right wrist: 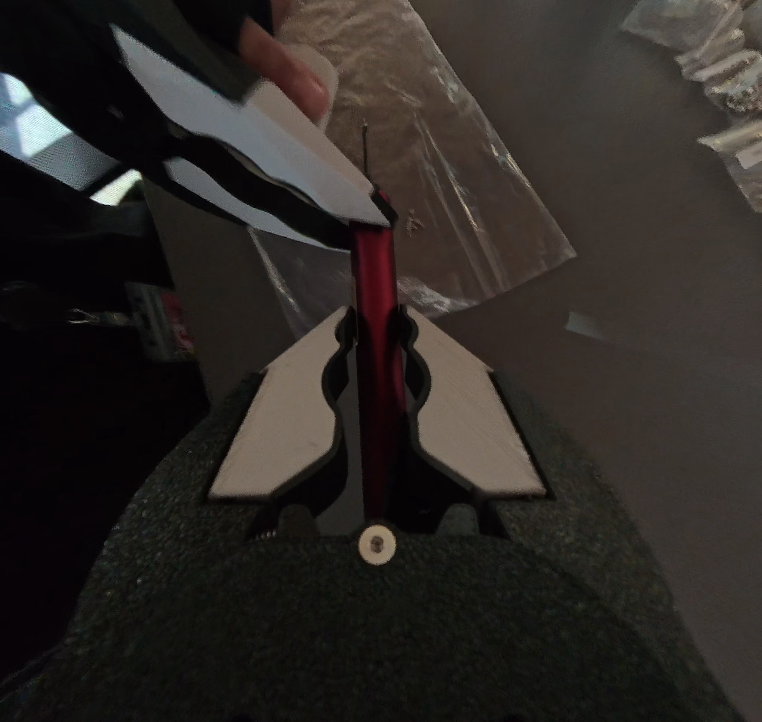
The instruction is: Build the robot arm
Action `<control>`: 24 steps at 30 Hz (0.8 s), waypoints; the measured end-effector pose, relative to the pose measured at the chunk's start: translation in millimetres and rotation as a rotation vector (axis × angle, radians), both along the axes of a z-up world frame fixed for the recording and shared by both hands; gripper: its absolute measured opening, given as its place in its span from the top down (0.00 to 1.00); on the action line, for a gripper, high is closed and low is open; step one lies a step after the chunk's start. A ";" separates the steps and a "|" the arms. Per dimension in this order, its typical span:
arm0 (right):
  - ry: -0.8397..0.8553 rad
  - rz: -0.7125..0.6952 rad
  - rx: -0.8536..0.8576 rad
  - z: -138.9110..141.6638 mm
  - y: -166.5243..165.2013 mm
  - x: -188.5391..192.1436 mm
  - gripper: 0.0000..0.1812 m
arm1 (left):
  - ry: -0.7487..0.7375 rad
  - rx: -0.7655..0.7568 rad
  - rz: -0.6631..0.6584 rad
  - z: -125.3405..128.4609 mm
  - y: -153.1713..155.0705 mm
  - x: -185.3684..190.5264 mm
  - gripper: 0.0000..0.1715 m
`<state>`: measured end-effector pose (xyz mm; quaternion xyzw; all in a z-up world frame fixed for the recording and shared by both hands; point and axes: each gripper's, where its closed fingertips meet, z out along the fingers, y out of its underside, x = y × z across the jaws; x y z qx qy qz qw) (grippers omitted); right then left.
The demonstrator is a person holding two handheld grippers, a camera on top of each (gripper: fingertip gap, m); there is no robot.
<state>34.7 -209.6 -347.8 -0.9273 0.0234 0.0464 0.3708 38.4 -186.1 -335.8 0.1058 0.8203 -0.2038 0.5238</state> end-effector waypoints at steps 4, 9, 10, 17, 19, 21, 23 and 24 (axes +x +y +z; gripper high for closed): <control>-0.029 -0.076 -0.040 -10.9 -22.4 28.5 0.89 | 0.129 -0.138 0.032 7.1 11.7 -11.4 0.70; -0.084 -0.151 -0.114 -21.9 -51.5 59.0 0.89 | 0.372 -0.416 0.154 27.6 78.3 -36.6 0.71; -0.092 -0.158 -0.134 -24.4 -55.1 63.0 0.89 | 0.439 -0.460 0.199 26.9 97.7 -42.0 0.71; -0.046 -0.118 -0.190 -38.5 -55.4 66.9 0.88 | 0.739 -0.631 0.390 10.5 196.4 -91.0 0.71; -0.005 -0.116 -0.182 -38.0 -55.1 66.9 0.89 | 0.799 -0.664 0.392 9.0 204.7 -103.8 0.71; 0.035 -0.111 -0.170 -37.4 -55.7 66.8 0.89 | 0.859 -0.673 0.382 4.1 209.1 -114.6 0.70; 0.072 -0.102 -0.158 -36.8 -55.8 66.2 0.88 | 0.907 -0.658 0.369 -3.8 212.4 -121.2 0.67; 0.079 -0.096 -0.157 -36.6 -55.7 66.3 0.88 | 0.935 -0.646 0.364 -8.5 213.7 -123.5 0.64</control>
